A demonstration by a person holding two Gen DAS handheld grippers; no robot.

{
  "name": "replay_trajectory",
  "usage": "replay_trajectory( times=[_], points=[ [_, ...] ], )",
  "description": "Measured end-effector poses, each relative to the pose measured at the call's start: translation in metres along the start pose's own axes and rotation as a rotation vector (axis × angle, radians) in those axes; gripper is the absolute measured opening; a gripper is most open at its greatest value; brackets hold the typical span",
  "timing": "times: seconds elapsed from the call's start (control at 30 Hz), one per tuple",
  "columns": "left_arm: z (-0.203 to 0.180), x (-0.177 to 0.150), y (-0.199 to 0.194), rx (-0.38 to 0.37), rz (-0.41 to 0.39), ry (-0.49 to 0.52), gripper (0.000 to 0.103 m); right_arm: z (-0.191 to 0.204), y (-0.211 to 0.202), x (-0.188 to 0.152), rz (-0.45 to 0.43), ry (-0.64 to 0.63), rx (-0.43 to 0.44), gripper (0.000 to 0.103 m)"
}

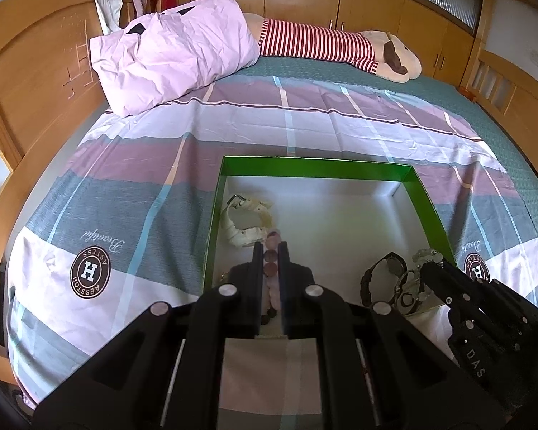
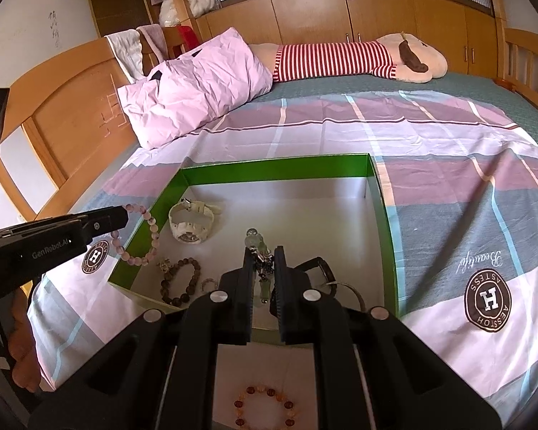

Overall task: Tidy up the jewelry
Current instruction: 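Open both tools to release the bracelets inside the box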

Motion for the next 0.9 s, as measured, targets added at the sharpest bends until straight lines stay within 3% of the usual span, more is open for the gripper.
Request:
replay_trajectory(
  times=[0.33,0.4,0.47,0.57,0.6,0.7,0.8,0.9],
  points=[
    [-0.003,-0.007,0.012,-0.001,0.051,0.014,0.008,0.001,0.009,-0.007,0.049,-0.029,-0.021,0.011],
    [-0.003,-0.009,0.014,0.0,0.061,0.015,0.008,0.0,0.01,-0.007,0.056,-0.029,-0.03,0.017],
    [-0.003,-0.011,0.016,-0.002,0.069,0.014,0.008,0.0,0.007,-0.006,0.045,-0.023,-0.032,0.039],
    [-0.004,-0.012,0.016,0.004,0.072,0.023,0.019,0.001,0.002,-0.003,0.022,-0.031,-0.038,0.053],
    [-0.004,-0.012,0.016,0.009,0.069,0.025,0.026,0.001,0.001,-0.003,0.021,-0.033,-0.037,0.054],
    [-0.005,-0.012,0.014,0.013,0.066,0.034,0.029,0.0,-0.001,-0.003,0.024,-0.028,-0.036,0.058],
    [-0.005,-0.014,0.013,0.018,0.072,0.027,0.047,-0.002,-0.004,-0.004,0.035,-0.02,-0.035,0.062],
    [-0.006,-0.019,0.005,-0.007,0.083,0.027,0.05,-0.001,-0.017,-0.007,0.067,-0.03,-0.004,0.063]
  ],
)
Point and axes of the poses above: each gripper's, at about its wrist camera, not at the fingertips, and y roughly the way its jaws point, z to its left, x to its top, the point moved 3 cm from there along y, roughly the way its jaws point, and after that the axes turned 9 degrees about -z, right-handed, at the moved point
